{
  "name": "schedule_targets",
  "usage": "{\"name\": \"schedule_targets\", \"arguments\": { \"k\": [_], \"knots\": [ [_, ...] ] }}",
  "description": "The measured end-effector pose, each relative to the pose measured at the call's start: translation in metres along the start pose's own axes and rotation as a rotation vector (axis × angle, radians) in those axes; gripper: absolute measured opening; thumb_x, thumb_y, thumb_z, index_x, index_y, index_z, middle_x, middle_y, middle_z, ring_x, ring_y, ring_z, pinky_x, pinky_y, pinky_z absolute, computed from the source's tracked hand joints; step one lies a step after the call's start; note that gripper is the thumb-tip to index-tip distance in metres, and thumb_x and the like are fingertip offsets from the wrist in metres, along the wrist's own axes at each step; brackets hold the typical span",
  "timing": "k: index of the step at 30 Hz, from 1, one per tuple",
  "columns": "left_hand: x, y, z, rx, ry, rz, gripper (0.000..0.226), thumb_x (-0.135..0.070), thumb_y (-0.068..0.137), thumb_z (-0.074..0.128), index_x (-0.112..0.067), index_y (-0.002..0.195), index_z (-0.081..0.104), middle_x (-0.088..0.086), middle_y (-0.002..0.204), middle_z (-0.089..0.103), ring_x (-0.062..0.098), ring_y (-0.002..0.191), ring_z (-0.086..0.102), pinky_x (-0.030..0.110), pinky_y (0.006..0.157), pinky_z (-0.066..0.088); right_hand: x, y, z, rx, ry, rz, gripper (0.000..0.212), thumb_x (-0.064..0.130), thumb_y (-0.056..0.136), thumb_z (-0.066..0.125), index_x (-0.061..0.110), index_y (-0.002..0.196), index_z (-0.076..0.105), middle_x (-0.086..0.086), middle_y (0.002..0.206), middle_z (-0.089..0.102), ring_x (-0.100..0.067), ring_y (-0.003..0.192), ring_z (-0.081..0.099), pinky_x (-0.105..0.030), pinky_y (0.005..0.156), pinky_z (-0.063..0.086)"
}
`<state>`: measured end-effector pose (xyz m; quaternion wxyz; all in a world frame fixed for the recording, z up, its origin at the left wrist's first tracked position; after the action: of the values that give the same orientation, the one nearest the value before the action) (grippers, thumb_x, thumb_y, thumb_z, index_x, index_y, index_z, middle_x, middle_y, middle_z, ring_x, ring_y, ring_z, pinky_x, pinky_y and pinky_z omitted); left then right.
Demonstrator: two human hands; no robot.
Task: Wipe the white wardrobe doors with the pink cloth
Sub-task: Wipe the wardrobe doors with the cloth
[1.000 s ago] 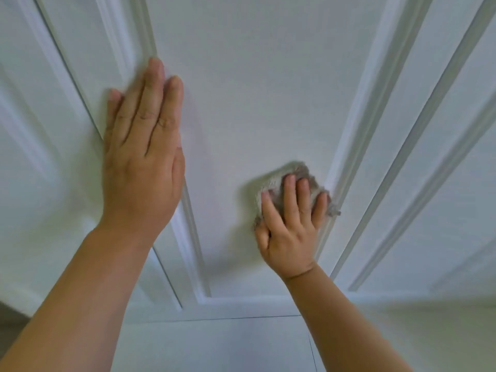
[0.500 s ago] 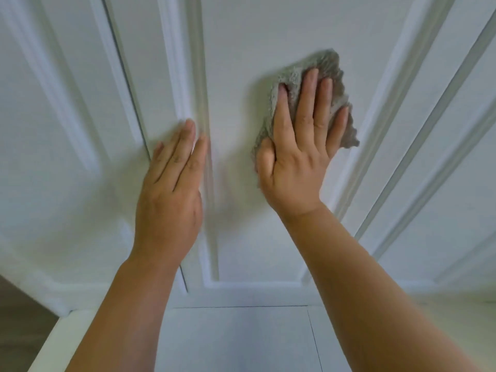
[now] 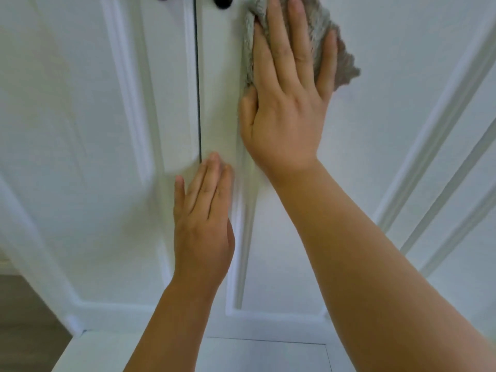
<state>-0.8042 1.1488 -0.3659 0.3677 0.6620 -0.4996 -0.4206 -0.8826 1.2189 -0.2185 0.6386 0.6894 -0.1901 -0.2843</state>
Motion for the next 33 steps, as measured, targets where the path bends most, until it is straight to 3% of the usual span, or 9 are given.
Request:
{"name": "schedule_targets", "arguments": {
  "k": [6, 11, 15, 17, 22, 25, 29, 33],
  "knots": [
    [0.016, -0.01, 0.0, -0.038, 0.014, -0.037, 0.056, 0.009, 0.093, 0.029, 0.001, 0.145, 0.045, 0.016, 0.155, 0.039, 0.027, 0.148, 0.031, 0.055, 0.122, 0.018, 0.02, -0.121, 0.001, 0.125, 0.081, 0.011, 0.049, 0.011, 0.095, 0.051, 0.011, 0.144, 0.051, -0.005, 0.154, 0.044, -0.02, 0.149, 0.029, -0.052, 0.123, 0.014],
    [0.022, -0.016, 0.006, 0.039, 0.042, -0.046, 0.059, 0.001, 0.093, 0.026, -0.002, 0.15, 0.04, 0.012, 0.16, 0.032, 0.026, 0.15, 0.025, 0.054, 0.123, 0.013, 0.035, -0.249, 0.0, 0.485, 0.051, -0.098, 0.061, 0.005, 0.086, 0.066, 0.012, 0.144, 0.052, -0.005, 0.158, 0.038, -0.02, 0.151, 0.027, -0.051, 0.123, 0.014],
    [0.02, -0.029, 0.008, 0.1, 0.04, -0.036, 0.067, 0.006, 0.086, 0.032, -0.003, 0.152, 0.035, 0.012, 0.162, 0.027, 0.027, 0.152, 0.02, 0.057, 0.122, 0.014, 0.033, -0.302, -0.017, 0.775, 0.036, -0.327, 0.071, -0.002, 0.081, 0.045, 0.012, 0.151, 0.045, -0.003, 0.163, 0.028, -0.019, 0.155, 0.01, -0.047, 0.126, 0.004],
    [0.022, -0.03, 0.006, 0.099, 0.021, -0.042, 0.07, 0.011, 0.082, 0.035, -0.003, 0.151, 0.036, 0.012, 0.161, 0.03, 0.025, 0.151, 0.024, 0.056, 0.122, 0.015, 0.016, -0.273, -0.021, 0.741, 0.078, -0.352, 0.073, -0.002, 0.081, 0.047, 0.015, 0.152, 0.041, -0.002, 0.163, 0.029, -0.018, 0.154, 0.015, -0.045, 0.126, 0.006],
    [0.027, -0.024, -0.003, 0.037, -0.029, -0.08, 0.07, 0.023, 0.081, 0.047, -0.003, 0.146, 0.045, 0.011, 0.153, 0.044, 0.022, 0.145, 0.037, 0.051, 0.123, 0.019, -0.008, -0.103, -0.013, 0.267, 0.056, -0.058, 0.059, 0.008, 0.091, 0.053, 0.013, 0.149, 0.046, -0.012, 0.157, 0.04, -0.03, 0.149, 0.032, -0.053, 0.122, 0.015],
    [0.024, -0.022, -0.007, 0.012, -0.057, -0.111, 0.064, 0.019, 0.083, 0.043, -0.001, 0.143, 0.048, 0.012, 0.149, 0.049, 0.023, 0.142, 0.041, 0.051, 0.122, 0.022, 0.005, -0.048, -0.003, 0.09, 0.053, 0.016, 0.054, 0.012, 0.091, 0.053, 0.014, 0.145, 0.053, -0.012, 0.152, 0.047, -0.034, 0.145, 0.039, -0.059, 0.121, 0.018],
    [0.025, -0.015, -0.009, -0.031, -0.086, -0.121, 0.062, 0.017, 0.081, 0.039, -0.001, 0.139, 0.053, 0.012, 0.143, 0.055, 0.023, 0.138, 0.046, 0.054, 0.12, 0.026, 0.026, -0.035, 0.009, 0.047, 0.028, -0.044, 0.053, 0.012, 0.091, 0.051, 0.019, 0.144, 0.056, -0.009, 0.151, 0.049, -0.033, 0.143, 0.041, -0.062, 0.118, 0.02],
    [0.033, -0.013, -0.01, -0.12, -0.072, -0.125, 0.046, 0.011, 0.086, 0.036, 0.001, 0.122, 0.062, 0.015, 0.129, 0.062, 0.026, 0.134, 0.049, 0.052, 0.12, 0.027, 0.051, -0.101, 0.014, 0.23, 0.145, -0.328, 0.047, 0.015, 0.098, 0.051, 0.019, 0.145, 0.054, -0.003, 0.153, 0.047, -0.026, 0.146, 0.038, -0.055, 0.121, 0.02]
  ]
}}
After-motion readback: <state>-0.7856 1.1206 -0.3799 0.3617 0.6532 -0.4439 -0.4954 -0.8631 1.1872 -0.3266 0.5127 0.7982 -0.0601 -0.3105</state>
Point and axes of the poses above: each hand's wrist, its own y-axis towards the middle knuckle, its own z-axis out of the palm, x = y × z, the point moved 7 cm from there along y, towards the middle knuckle
